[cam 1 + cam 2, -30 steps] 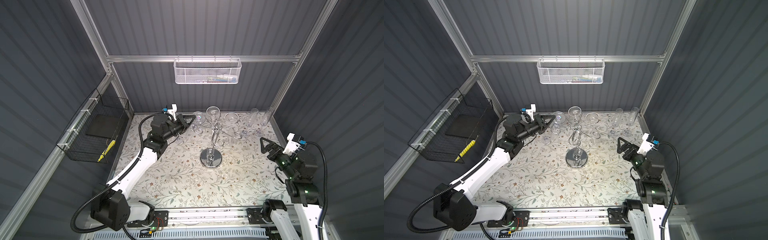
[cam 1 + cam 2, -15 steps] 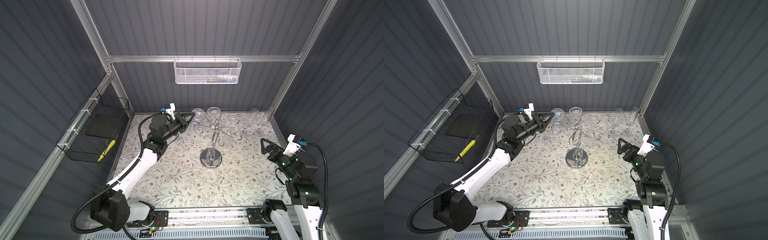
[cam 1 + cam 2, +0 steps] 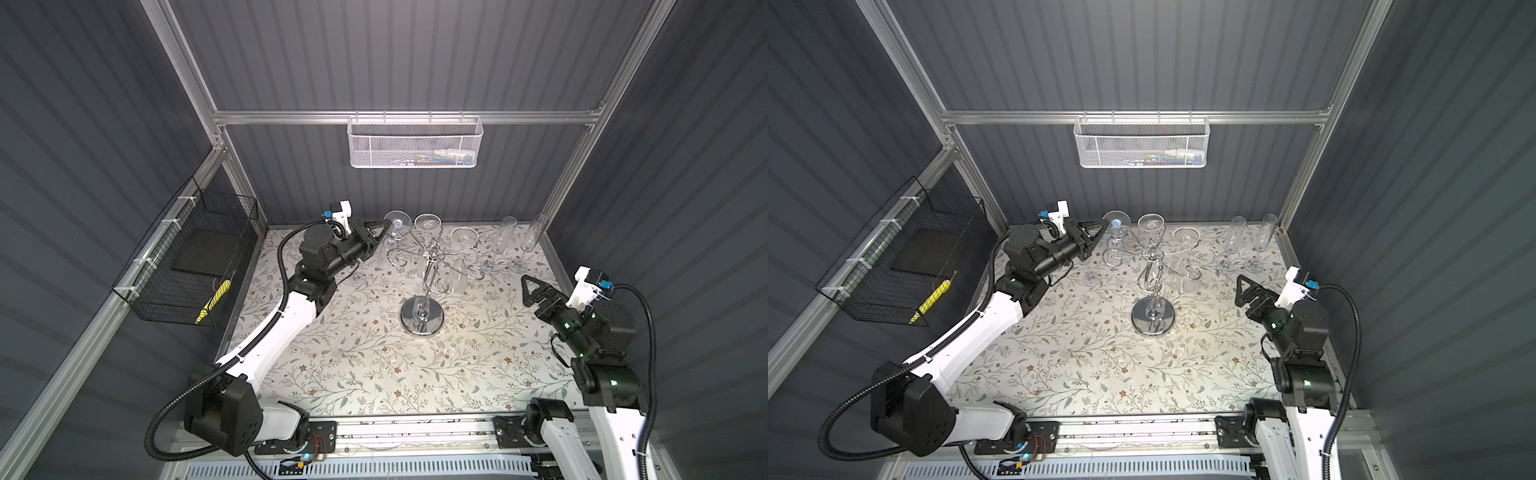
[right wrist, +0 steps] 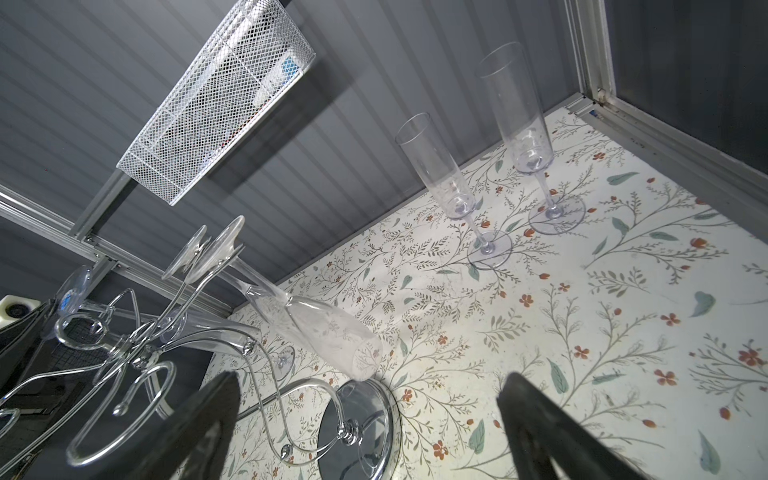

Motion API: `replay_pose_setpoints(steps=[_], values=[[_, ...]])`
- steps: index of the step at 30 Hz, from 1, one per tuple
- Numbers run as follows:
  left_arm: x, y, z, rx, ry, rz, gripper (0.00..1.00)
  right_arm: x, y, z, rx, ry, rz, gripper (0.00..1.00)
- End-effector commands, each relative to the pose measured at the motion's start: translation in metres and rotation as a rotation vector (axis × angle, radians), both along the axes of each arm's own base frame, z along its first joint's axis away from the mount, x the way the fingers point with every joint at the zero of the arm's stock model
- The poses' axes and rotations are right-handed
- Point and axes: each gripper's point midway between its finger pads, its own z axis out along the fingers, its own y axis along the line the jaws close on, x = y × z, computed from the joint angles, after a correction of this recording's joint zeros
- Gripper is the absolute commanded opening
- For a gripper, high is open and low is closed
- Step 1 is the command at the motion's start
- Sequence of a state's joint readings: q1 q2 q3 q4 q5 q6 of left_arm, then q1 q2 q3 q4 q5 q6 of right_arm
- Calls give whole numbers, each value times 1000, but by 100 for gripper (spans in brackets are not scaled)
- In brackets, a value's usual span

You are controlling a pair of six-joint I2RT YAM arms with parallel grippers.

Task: Take the wine glass off the wine glass rack
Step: 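Pull the glass off the rack with the left gripper, drawing back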

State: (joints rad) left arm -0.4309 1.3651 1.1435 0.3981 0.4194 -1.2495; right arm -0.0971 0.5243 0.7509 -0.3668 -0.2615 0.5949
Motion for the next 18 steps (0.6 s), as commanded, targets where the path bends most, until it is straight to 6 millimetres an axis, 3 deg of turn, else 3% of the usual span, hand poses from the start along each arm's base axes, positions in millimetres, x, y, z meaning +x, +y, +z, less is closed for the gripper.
replay_pose_setpoints(steps=[1, 8, 18], values=[[3, 1, 25, -18, -84, 7, 0, 0, 0, 16, -15, -42, 1, 99], [-2, -24, 33, -36, -113, -161, 0, -1, 0, 17, -17, -44, 2, 99], [-24, -26, 36, -33, -129, -250, 0, -2, 0, 15, -24, -40, -1, 99]])
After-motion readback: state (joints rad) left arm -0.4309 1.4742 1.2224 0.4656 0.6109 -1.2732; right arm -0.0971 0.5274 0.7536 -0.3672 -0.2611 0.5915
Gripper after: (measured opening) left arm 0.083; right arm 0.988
